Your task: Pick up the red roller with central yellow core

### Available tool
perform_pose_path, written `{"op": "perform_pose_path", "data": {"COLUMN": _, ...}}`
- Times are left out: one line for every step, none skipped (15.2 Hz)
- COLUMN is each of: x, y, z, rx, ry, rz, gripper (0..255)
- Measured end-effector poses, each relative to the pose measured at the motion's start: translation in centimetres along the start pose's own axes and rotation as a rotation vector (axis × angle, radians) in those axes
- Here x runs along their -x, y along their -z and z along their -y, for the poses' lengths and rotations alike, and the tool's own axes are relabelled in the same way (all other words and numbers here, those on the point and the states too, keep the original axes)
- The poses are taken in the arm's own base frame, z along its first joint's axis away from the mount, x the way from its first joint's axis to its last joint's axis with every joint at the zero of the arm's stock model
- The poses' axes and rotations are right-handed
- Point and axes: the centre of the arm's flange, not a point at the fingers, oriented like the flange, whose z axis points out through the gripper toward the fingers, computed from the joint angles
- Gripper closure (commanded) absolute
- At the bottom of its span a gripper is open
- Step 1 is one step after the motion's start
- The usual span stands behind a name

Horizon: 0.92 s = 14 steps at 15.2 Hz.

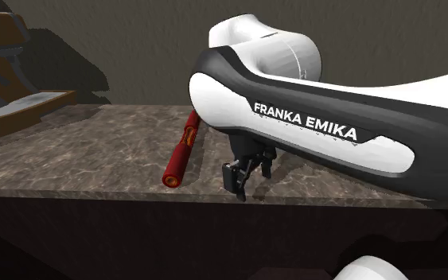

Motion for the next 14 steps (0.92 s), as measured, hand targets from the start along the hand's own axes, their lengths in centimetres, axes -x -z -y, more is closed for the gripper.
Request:
{"op": "perform_pose_path", "data": {"x": 0.0, "y": 0.0, "z": 0.0, "rx": 0.0, "ry": 0.0, "rz": 0.0, "gripper": 0}}
{"op": "perform_pose_path", "data": {"x": -0.6, "y": 0.2, "z": 0.1, "rx": 0.0, "ry": -0.013, "rz": -0.001, "gripper": 0}}
{"op": "perform_pose_path", "data": {"x": -1.5, "y": 0.4, "z": 0.3, "rx": -0.001, "ry": -0.034, "rz": -0.002, "gripper": 0}}
{"op": "perform_pose_path", "data": {"x": -2.6, "y": 0.4, "z": 0.6, "rx": -0.001, "ry": -0.059, "rz": -0.003, "gripper": 0}}
{"op": "perform_pose_path", "data": {"x": -3.8, "y": 0.7, "z": 0.7, "rx": -0.002, "ry": -0.087, "rz": -0.005, "gripper": 0}}
{"op": "perform_pose_path", "data": {"x": -4.9, "y": 1.0, "z": 1.0, "rx": -0.003, "ry": -0.115, "rz": -0.006, "gripper": 0}}
{"op": "perform_pose_path", "data": {"x": -6.2, "y": 1.3, "z": 1.0, "rx": -0.004, "ry": -0.144, "rz": -0.008, "gripper": 0}}
{"op": "perform_pose_path", "data": {"x": -7.4, "y": 1.6, "z": 1.3, "rx": -0.005, "ry": -0.172, "rz": -0.009, "gripper": 0}}
{"op": "perform_pose_path", "data": {"x": -8.6, "y": 2.0, "z": 1.5, "rx": -0.006, "ry": -0.201, "rz": -0.011, "gripper": 0}}
{"op": "perform_pose_path", "data": {"x": -9.9, "y": 2.2, "z": 1.4, "rx": -0.006, "ry": -0.231, "rz": -0.012, "gripper": 0}}
{"op": "perform_pose_path", "data": {"x": -11.1, "y": 2.6, "z": 1.4, "rx": -0.007, "ry": -0.26, "rz": -0.013, "gripper": 0}}
{"op": "perform_pose_path", "data": {"x": -12.3, "y": 3.2, "z": 1.4, "rx": -0.008, "ry": -0.289, "rz": -0.015, "gripper": 0}}
{"op": "perform_pose_path", "data": {"x": -13.4, "y": 3.6, "z": 1.3, "rx": -0.009, "ry": -0.318, "rz": -0.016, "gripper": 0}}
{"op": "perform_pose_path", "data": {"x": -14.9, "y": 3.7, "z": 1.2, "rx": -0.01, "ry": -0.347, "rz": -0.018, "gripper": 0}}
